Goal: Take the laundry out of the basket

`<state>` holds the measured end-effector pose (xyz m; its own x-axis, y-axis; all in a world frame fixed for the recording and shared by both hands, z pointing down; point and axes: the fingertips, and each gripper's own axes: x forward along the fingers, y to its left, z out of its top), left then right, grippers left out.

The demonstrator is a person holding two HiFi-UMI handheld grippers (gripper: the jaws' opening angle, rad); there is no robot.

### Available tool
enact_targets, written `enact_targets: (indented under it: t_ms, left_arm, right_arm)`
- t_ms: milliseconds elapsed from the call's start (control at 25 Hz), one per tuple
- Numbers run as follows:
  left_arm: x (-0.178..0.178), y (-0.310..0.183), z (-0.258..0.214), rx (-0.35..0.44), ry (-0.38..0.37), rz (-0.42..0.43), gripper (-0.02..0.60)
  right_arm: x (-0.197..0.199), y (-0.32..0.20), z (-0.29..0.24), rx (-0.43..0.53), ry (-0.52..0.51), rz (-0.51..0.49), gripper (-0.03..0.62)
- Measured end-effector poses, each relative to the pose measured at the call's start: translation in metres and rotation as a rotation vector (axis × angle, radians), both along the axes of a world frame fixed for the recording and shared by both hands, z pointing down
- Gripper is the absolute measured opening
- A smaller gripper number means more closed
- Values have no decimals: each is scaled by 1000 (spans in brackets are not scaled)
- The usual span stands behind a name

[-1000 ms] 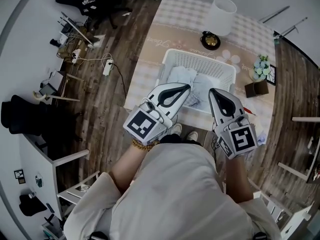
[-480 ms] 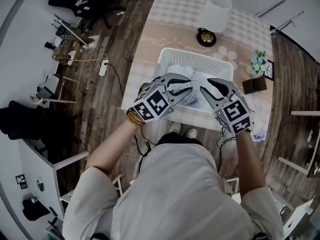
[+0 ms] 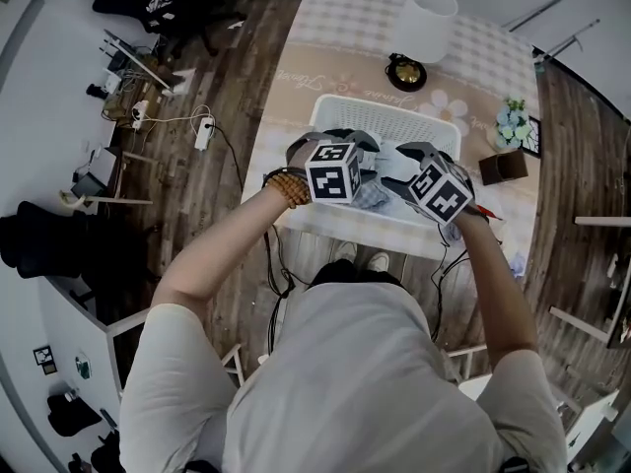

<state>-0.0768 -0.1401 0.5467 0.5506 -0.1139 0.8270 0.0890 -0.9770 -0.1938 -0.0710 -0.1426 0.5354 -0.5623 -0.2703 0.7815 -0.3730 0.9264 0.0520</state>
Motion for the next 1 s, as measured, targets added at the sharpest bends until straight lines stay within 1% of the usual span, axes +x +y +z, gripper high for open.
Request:
enact_targets:
  t_ms: [40,160,240,320,360,440,480,600,680,760,880,1000]
  left_arm:
    - [0,-2,10,-4,-36,19,210]
    - [0,-8,41,-23,-126,61,220]
    - [1,-11,61,-43,-170,89,240]
    - [2,-15,79,-59,-212,111,242]
    - [1,-17,88,-68,-236,117,242]
    - [-3,-21,106,-85,-287,125,246]
    - [-4,-22,114,-94,-308,130,259]
    - [-6,-22,133,-128,-336,144,288]
    - [-8,-22,145,-141,-356,149,298]
    - [-13,-23,159,-151,-387,152,310]
    - [-21,-22,181,-159,-437,164,310]
    - [-26,-22,198,-161,-464,167,310]
  right_arm:
    - [-2,-1,9,-17,22,-19,319]
    - [-7,-5,39,-51,95,-69,321]
    - [-9,-10,60,-67,139,-98,322]
    - [-9,-15,80,-87,178,-123,337]
    - [-9,-17,90,-100,196,-136,340]
    - [-9,-18,109,-132,226,-159,368]
    - [-9,-17,118,-146,236,-167,368]
    - [-12,-16,138,-178,252,-175,376]
    - [-14,-18,151,-190,259,-175,390]
    - [-13,-20,166,-195,278,-182,390]
    - [-9,-18,191,-210,315,-195,391]
    - [-5,-19,210,-226,345,-192,394]
